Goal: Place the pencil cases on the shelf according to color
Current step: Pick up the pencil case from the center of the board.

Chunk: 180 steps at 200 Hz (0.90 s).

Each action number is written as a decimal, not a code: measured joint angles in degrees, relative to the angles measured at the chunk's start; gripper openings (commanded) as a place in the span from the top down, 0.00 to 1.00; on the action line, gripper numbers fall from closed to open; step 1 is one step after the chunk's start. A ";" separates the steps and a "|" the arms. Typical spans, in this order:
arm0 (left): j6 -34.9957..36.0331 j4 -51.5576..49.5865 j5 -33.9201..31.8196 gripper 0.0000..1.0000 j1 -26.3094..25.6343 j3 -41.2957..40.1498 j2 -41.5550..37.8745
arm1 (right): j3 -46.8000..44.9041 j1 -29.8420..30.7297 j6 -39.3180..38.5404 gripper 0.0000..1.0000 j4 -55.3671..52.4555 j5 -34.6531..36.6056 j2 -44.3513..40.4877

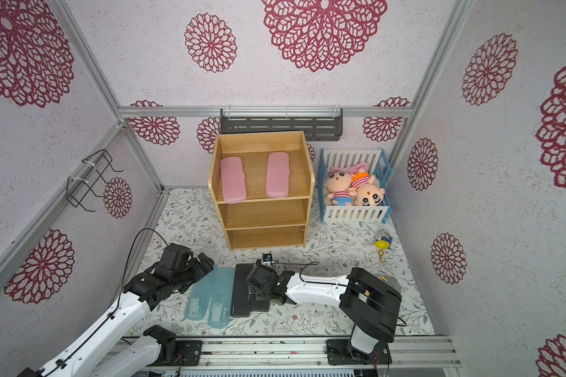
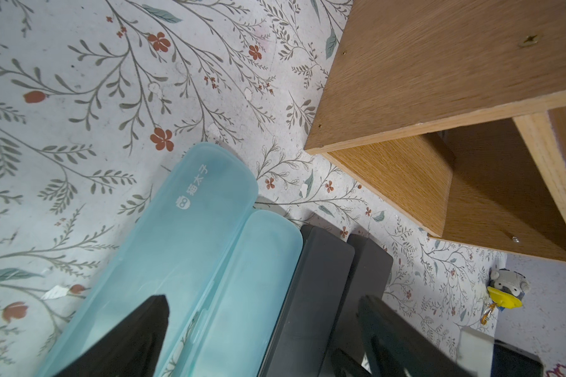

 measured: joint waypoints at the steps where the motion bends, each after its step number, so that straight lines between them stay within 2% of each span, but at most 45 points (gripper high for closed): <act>1: 0.00 0.00 0.00 0.03 0.00 0.00 0.00 | 0.02 0.02 0.00 0.01 0.00 0.00 0.07; 48: -0.04 0.00 0.02 0.03 0.00 0.00 0.04 | 0.11 0.76 0.20 0.01 -0.81 0.92 0.90; 82: -0.22 0.00 0.24 0.03 -0.02 0.00 0.04 | -3.41 0.76 0.81 0.01 -1.81 2.36 -0.90; 131: -0.28 0.02 0.42 0.03 -0.04 0.00 0.04 | -10.62 -0.61 1.53 0.01 -5.68 3.56 -9.40; 180: -0.28 -0.02 0.39 0.03 -0.13 -0.20 0.00 | -11.17 -0.81 -0.04 0.01 -4.57 2.97 -15.30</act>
